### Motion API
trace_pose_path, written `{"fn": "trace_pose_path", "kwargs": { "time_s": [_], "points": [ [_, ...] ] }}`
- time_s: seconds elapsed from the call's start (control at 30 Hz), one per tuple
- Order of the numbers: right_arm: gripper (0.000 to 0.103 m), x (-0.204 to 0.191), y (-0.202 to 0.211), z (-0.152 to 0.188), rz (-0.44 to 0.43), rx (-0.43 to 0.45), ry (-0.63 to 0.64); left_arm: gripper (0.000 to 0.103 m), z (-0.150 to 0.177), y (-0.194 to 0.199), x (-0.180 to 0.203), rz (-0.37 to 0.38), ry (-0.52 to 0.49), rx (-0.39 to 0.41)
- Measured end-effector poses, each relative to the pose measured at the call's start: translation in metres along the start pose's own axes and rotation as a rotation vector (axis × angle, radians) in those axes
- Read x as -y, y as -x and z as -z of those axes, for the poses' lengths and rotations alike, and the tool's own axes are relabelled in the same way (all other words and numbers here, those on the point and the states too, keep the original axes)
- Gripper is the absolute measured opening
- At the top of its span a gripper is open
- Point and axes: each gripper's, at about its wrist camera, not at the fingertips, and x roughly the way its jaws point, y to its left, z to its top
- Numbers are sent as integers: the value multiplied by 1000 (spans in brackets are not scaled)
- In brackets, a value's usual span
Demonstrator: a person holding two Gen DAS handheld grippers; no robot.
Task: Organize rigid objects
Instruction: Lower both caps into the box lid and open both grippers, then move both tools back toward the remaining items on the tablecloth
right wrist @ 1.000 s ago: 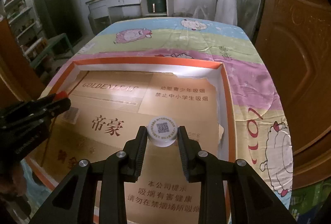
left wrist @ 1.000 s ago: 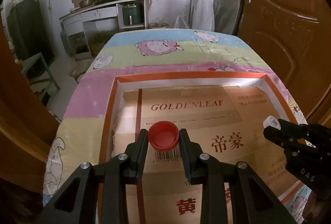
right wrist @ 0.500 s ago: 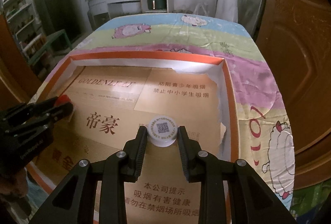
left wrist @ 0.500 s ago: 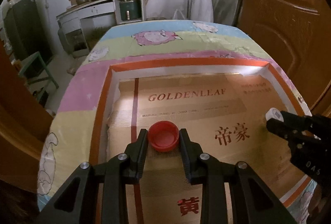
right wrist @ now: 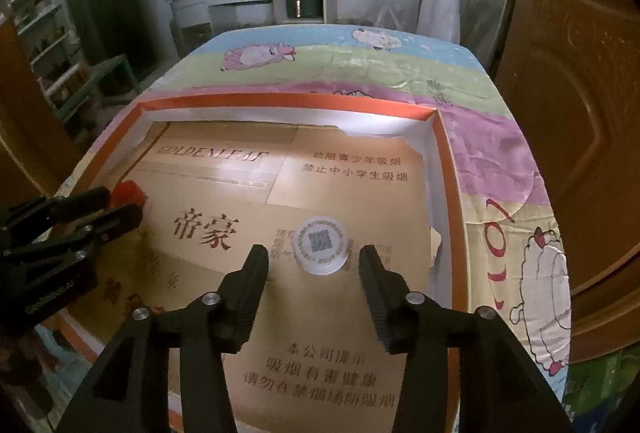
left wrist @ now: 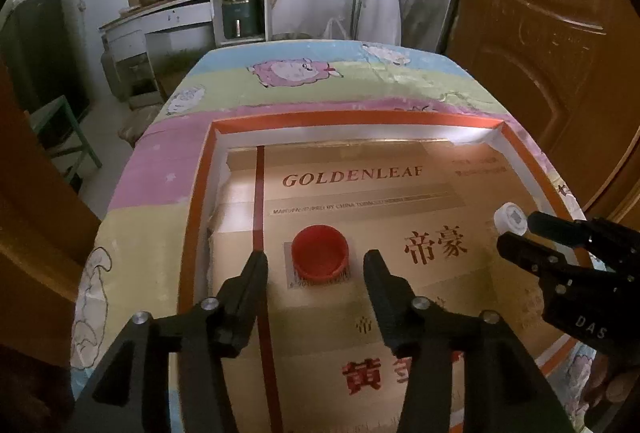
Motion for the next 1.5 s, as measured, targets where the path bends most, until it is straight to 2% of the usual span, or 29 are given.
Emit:
{"fn": "trace_pose_path", "kwargs": {
  "time_s": [0.07, 0.27, 0.4, 0.7, 0.87, 1.0, 1.2, 1.5],
  "points": [
    [51, -1, 7, 2, 2, 13, 2, 55, 2, 5, -1, 3, 0, 4],
    [51, -2, 28, 9, 11, 51, -1, 56, 8, 23, -5, 63, 29, -2],
    [51, -3, 44, 17, 11, 73, -4, 56, 16, 48, -5, 36, 23, 53],
    [51, -24, 93, 45, 16, 120, 19, 56, 39, 110, -8, 39, 76, 192],
    [51, -38, 119, 62, 4, 135, 14, 56, 54, 132, -1, 27, 45, 221],
    [51, -49, 141, 82, -16, 153, 9, 56, 69, 146, 7, 25, 9, 216],
    [51, -64, 165, 108, -23, 172, 37, 56, 95, 163, 11, 17, 11, 213],
    [51, -78, 183, 146, -44, 167, 64, 56, 129, 186, 21, 12, -17, 235]
  ]
}}
